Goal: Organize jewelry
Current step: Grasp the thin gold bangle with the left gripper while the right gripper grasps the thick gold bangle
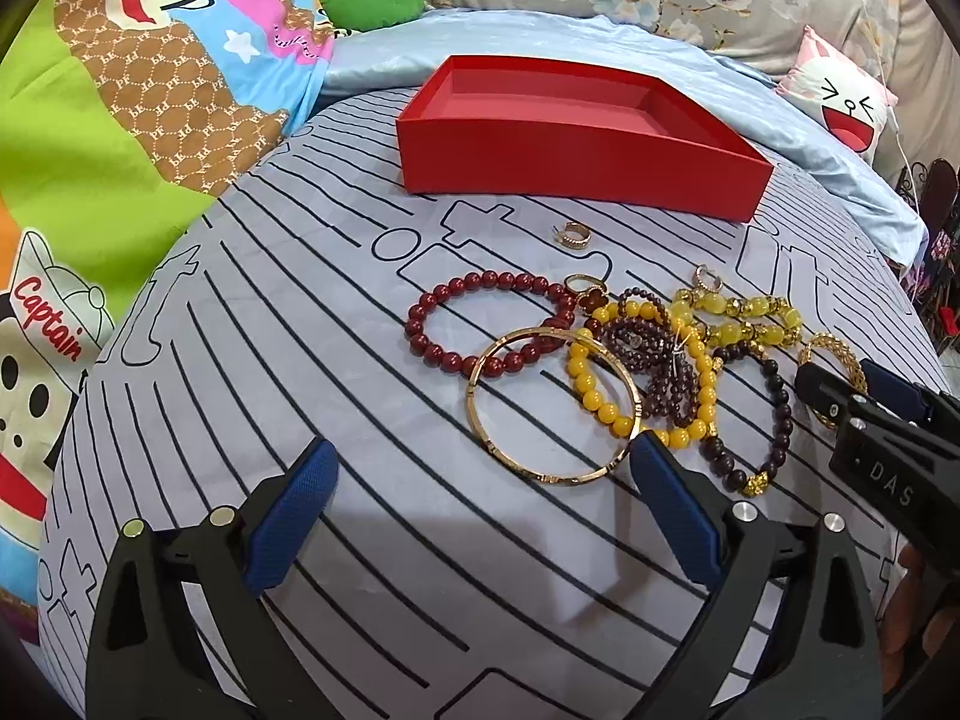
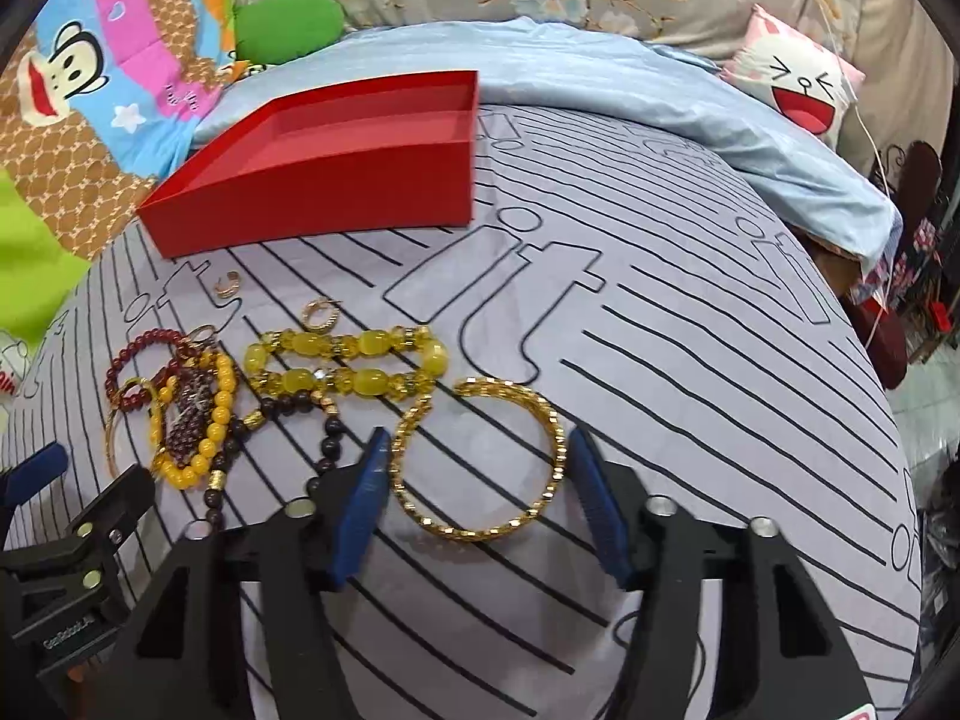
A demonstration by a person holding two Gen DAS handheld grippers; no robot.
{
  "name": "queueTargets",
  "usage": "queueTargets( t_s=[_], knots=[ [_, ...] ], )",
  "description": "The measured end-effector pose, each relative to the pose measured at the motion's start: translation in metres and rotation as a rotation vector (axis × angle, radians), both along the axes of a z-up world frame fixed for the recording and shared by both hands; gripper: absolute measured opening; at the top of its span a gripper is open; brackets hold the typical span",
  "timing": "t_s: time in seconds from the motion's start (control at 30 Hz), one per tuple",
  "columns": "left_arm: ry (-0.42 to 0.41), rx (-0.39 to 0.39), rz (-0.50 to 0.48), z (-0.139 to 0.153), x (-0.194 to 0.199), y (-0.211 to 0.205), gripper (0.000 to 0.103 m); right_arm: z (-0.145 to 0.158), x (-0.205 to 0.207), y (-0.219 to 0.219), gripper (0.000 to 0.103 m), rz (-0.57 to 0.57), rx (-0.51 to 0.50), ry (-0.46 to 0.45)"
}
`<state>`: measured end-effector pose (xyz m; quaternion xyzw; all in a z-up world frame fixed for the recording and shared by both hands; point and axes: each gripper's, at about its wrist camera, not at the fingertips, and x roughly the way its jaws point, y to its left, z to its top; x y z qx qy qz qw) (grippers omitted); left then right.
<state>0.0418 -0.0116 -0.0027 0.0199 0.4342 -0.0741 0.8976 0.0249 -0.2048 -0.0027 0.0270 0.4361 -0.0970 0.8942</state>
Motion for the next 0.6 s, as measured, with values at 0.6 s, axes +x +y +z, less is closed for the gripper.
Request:
queueTargets(
  t_s=[0.6],
  knots=[
    [0.004, -0.040, -0.029, 0.000, 0.011, -0.003, 0.083, 0.001, 0.000, -0.003, 0.055, -0.001, 0.034, -0.014]
  ],
)
